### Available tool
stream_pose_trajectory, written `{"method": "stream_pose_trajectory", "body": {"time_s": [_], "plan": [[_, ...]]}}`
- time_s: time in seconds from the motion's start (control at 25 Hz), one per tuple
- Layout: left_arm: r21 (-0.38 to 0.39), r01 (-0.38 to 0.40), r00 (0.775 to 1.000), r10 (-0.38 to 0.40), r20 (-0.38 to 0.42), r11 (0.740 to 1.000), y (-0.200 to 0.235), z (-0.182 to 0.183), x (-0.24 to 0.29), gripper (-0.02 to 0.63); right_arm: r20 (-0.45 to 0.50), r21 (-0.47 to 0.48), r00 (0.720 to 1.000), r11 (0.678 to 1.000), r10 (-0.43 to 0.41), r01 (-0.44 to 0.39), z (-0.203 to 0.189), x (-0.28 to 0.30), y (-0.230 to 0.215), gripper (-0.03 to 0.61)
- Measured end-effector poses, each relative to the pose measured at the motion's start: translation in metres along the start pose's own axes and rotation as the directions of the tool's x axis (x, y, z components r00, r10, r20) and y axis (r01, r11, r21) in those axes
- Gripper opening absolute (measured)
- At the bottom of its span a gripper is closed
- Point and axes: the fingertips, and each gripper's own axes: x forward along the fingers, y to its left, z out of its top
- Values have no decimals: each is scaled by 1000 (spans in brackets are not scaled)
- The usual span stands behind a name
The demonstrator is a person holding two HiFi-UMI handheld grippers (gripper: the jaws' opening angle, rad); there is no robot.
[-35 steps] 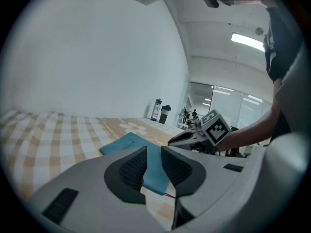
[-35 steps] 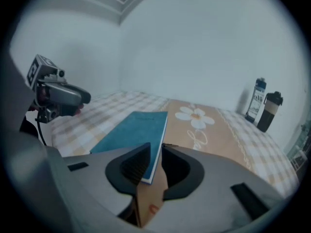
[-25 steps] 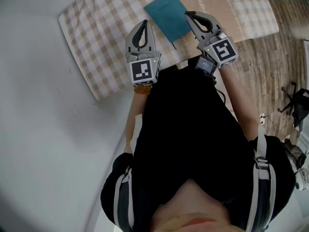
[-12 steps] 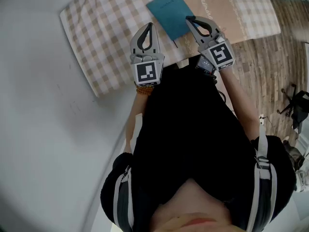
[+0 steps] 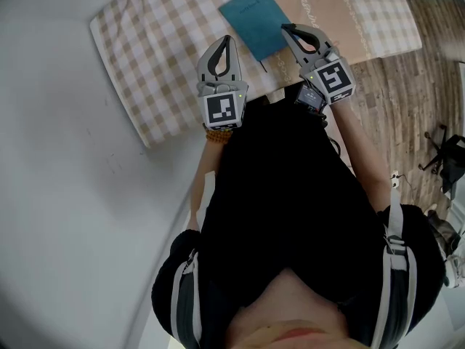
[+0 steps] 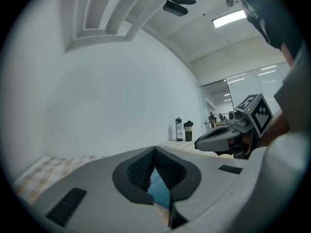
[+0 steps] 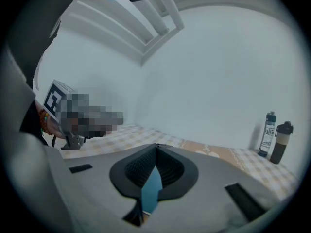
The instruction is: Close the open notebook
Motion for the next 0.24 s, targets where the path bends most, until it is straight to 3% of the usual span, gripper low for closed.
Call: {"method": "stream_pose_trajectory", "body": {"time_s": [0.24], "plan": [[-7,-6,1000,6,-6,1000,3,-1,-3,8,-27,37,1000,999,-13,14,-9,-1,-3,3]]}}
